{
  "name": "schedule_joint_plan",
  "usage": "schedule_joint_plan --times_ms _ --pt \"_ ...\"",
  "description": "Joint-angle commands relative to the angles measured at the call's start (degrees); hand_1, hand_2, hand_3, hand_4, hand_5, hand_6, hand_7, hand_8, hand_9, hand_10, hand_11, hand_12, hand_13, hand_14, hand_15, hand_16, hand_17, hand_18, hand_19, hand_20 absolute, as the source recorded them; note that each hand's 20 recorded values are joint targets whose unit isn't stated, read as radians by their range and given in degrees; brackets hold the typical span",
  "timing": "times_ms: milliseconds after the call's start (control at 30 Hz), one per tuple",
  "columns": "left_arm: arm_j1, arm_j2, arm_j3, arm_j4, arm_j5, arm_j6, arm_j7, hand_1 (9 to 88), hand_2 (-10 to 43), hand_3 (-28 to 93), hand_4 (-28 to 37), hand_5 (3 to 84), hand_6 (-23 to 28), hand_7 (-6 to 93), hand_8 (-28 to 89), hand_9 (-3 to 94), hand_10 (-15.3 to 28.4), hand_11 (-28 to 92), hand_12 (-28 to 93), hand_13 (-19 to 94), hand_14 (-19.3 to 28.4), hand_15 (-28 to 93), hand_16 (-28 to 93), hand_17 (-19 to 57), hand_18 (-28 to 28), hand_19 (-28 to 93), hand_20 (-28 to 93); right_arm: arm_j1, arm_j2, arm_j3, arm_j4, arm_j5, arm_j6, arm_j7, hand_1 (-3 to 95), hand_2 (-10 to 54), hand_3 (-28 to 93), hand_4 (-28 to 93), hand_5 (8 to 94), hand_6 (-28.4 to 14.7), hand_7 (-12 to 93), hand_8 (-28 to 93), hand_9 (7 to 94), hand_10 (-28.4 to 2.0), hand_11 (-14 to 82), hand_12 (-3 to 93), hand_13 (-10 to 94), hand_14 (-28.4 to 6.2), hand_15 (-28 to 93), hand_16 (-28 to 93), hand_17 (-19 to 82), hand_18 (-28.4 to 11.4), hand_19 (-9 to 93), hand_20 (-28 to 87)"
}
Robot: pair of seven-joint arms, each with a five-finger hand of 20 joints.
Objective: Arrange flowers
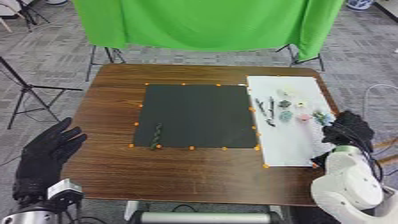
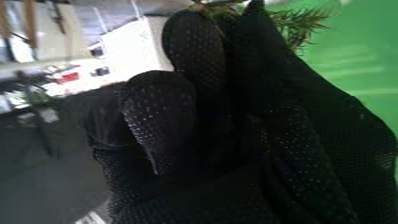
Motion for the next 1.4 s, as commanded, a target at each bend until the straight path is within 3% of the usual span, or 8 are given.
schedule_joint_plan --times_ms 33,267,433,667,1000,1200,1400 --pt "1.22 0.83 -0.55 -0.55 -0.5 1.01 0.72 25.0 4.1 83 -20.0 42.7 11.5 15.2 -10 39.5 20.2 27 10 30 26.7 49 -9 -6.4 23.5 60 -5 13.36 -0.06 -6.55 -2.08 0.03 -1.46 -3.31 51.0 -9.5 83 -28 89.0 -3.2 20 14 89.0 -12.5 38.4 26.6 82 -9.6 74 17 41 -28.4 93 55" --pt "1.59 0.49 -0.62 -0.77 -0.37 1.31 0.32 25.0 4.1 83 -19.9 42.7 11.6 15.2 -10 39.5 20.2 27 10 30 26.7 49 -9 -6.4 23.5 60 -5 27.27 -4.99 -17.45 0.04 0.96 -5.44 -8.63 50.9 -9.5 83 -28 89.5 -3.4 19 15 89.5 -12.5 38.3 26.9 82 -9.7 74 17 42 -28.4 93 56" --pt "1.41 0.02 -1.31 -0.93 -0.06 0.99 -0.83 25.0 4.2 83 -19.9 42.7 11.5 15.2 -10 39.5 20.3 27 10 30 26.7 49 -9 -6.4 23.4 60 -5 36.51 -12.37 -26.29 3.65 1.72 -6.61 -10.1 50.8 -9.5 84 -28 89.6 -3.5 19 15 89.5 -12.6 38.3 27.2 82 -9.8 75 18 42 -28.4 93 57" --pt "-1.09 0.53 -0.82 -0.4 0.59 0.09 -2.53 25.0 4.2 83 -19.9 42.7 11.6 15.2 -10 39.5 20.1 27 10 30 26.7 49 -9 -6.4 23.4 60 -5 43.22 -22.38 -34.22 10.09 3.87 -10.06 -12.46 50.7 -9.5 84 -28 89.8 -3.5 19 16 89.5 -12.5 38.4 27.3 82 -9.9 75 18 42 -28.4 93 57" --pt "-3.6 1.39 0.27 0.73 0.76 -0.74 -2.94 25.1 4.2 83 -19.9 42.7 11.6 15.2 -10 39.5 20.1 27 10 30 26.7 49 -9 -6.3 23.4 60 -5 41.97 -30.8 -36.54 14.62 6.26 -12.78 -13.57 50.6 -9.5 84 -28 89.8 -3.4 18 16 89.4 -12.5 38.8 27.2 82 -10.1 75 18 42 -28.4 93 57" --pt "-5.32 0.95 0.27 1.51 1.12 -2.35 -3.9 25.0 4.2 83 -19.9 42.7 11.5 15.3 -10 39.4 20.1 27 10 30 26.7 49 -9 -6.3 23.4 60 -5 39.96 -32.75 -37.72 16.41 7.7 -13.73 -12.83 50.4 -9.5 84 -28 89.9 -3.4 18 16 89.4 -12.6 38.9 27.1 82 -10.2 75 18 41 -28.4 93 58" --pt "-6.14 0.88 0.17 1.85 1.39 -2.89 -4.47 25.0 4.2 83 -19.8 42.7 11.5 15.3 -10 39.4 20.2 27 10 30 26.7 49 -9 -6.3 23.3 60 -5 39.95 -33.72 -38.73 18.04 8.13 -14.64 -11.95 50.2 -9.5 84 -28 89.6 -3.2 19 15 89.2 -12.8 39.4 26.8 82 -10.6 75 18 41 -28.4 93 57"
